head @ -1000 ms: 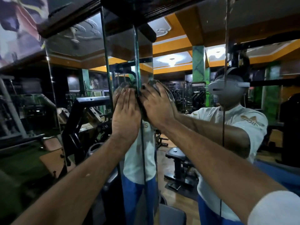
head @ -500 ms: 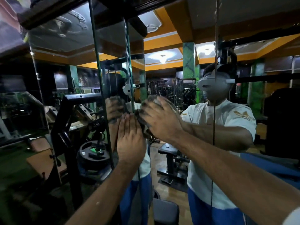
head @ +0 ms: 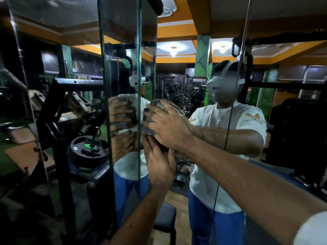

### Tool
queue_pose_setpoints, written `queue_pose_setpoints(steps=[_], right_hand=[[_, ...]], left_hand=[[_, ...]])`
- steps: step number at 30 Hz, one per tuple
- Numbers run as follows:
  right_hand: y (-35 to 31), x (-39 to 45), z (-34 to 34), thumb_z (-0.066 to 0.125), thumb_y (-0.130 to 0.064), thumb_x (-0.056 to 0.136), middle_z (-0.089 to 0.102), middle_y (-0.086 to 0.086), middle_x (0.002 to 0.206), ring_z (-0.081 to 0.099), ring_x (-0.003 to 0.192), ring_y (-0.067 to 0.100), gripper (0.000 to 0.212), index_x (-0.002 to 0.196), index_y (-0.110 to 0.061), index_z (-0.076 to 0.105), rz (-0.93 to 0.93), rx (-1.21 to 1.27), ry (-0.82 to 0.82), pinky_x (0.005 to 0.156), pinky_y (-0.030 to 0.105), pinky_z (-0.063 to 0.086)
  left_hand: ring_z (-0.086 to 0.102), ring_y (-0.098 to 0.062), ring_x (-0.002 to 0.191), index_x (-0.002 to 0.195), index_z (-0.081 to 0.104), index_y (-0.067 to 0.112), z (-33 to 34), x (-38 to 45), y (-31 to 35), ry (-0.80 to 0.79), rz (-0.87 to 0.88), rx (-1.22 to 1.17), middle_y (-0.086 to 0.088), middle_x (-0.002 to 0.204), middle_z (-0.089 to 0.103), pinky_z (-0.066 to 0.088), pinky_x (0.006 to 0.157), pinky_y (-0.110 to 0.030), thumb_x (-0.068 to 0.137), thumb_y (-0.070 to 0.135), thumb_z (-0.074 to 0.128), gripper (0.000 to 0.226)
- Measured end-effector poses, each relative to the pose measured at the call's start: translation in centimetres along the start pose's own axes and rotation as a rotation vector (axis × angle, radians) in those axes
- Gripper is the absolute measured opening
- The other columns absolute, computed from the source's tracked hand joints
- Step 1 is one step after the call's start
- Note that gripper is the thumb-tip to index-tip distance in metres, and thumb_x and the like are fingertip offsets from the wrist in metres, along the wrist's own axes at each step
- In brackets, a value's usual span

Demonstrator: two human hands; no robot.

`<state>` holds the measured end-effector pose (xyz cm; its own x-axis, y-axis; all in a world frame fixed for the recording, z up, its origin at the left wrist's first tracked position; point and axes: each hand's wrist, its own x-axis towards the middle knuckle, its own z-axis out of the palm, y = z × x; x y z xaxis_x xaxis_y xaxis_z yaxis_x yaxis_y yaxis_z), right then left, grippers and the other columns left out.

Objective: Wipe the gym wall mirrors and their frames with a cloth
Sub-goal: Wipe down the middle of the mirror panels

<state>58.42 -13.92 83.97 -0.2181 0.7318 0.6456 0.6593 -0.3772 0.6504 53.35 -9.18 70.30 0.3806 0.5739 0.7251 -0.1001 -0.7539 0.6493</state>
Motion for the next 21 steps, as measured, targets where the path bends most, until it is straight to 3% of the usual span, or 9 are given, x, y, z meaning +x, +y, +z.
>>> queue_pose_setpoints(steps=[4,8,10,12,14,16,21], right_hand=[[-1.0,2.2,0.4,0.062,-0.041,0.100,0.057,0.002,0.151,0.038,0.150,0.026,0.036,0.132,-0.025,0.067,0.178,-0.027,0.069,0.127,0.054,0.010],[-1.7,0.5,1.3,0.056,-0.039,0.099,0.058,-0.002,0.149,0.037,0.151,0.023,0.029,0.122,-0.030,0.071,-0.074,0.043,-0.082,0.127,0.051,0.011],[-0.9,-1.0,0.5,0.048,-0.043,0.101,0.059,-0.005,0.147,0.039,0.149,0.022,0.033,0.123,-0.033,0.071,-0.175,0.048,-0.134,0.126,0.050,0.015],[0.2,-2.2,-0.5,0.054,-0.044,0.101,0.061,-0.002,0.146,0.042,0.147,0.023,0.033,0.127,-0.031,0.070,-0.089,0.008,-0.061,0.125,0.053,0.017],[1.3,-3.7,-1.1,0.063,-0.041,0.095,0.055,0.002,0.153,0.041,0.148,0.026,0.044,0.136,-0.028,0.064,0.133,-0.092,0.042,0.124,0.053,0.014],[1.5,-5.6,-1.6,0.058,-0.037,0.094,0.050,0.004,0.157,0.037,0.151,0.028,0.048,0.141,-0.025,0.061,0.302,-0.106,0.094,0.125,0.057,0.012],[0.4,-10.9,-1.5,0.067,-0.029,0.087,0.053,0.003,0.155,0.037,0.152,0.027,0.049,0.136,-0.025,0.065,0.134,-0.062,-0.033,0.124,0.060,0.018]], left_hand=[[0.006,-0.032,0.157,0.161,0.005,0.003,0.4,-0.4,-0.1,-0.006,-0.067,-0.031,-0.017,0.169,-0.005,0.027,0.121,-0.054,0.097,0.063,0.038,0.094],[0.018,-0.032,0.154,0.158,0.020,0.003,0.5,-0.9,-0.4,0.012,-0.049,-0.066,-0.015,0.169,0.006,0.035,0.116,-0.054,0.095,0.069,0.038,0.093],[0.012,-0.027,0.156,0.160,0.014,0.004,0.9,-1.3,-0.5,0.032,-0.069,-0.068,-0.015,0.169,0.005,0.028,0.122,-0.049,0.095,0.063,0.044,0.093],[0.004,-0.025,0.157,0.162,0.005,0.008,1.0,-2.1,-0.2,0.022,-0.115,-0.063,-0.013,0.170,-0.001,0.020,0.125,-0.044,0.095,0.066,0.044,0.097],[0.000,-0.024,0.157,0.162,0.002,0.010,1.2,-2.8,0.2,-0.018,-0.133,-0.011,-0.011,0.170,-0.007,0.019,0.126,-0.046,0.096,0.072,0.041,0.099],[-0.003,-0.021,0.157,0.162,0.001,0.012,1.4,-3.4,0.4,-0.049,-0.040,0.081,-0.007,0.170,-0.009,0.019,0.126,-0.045,0.099,0.069,0.040,0.094],[0.001,-0.023,0.158,0.160,0.012,0.001,1.3,-2.6,-0.3,-0.051,0.222,0.147,-0.012,0.170,0.001,0.026,0.122,-0.053,0.101,0.049,0.051,0.086]])
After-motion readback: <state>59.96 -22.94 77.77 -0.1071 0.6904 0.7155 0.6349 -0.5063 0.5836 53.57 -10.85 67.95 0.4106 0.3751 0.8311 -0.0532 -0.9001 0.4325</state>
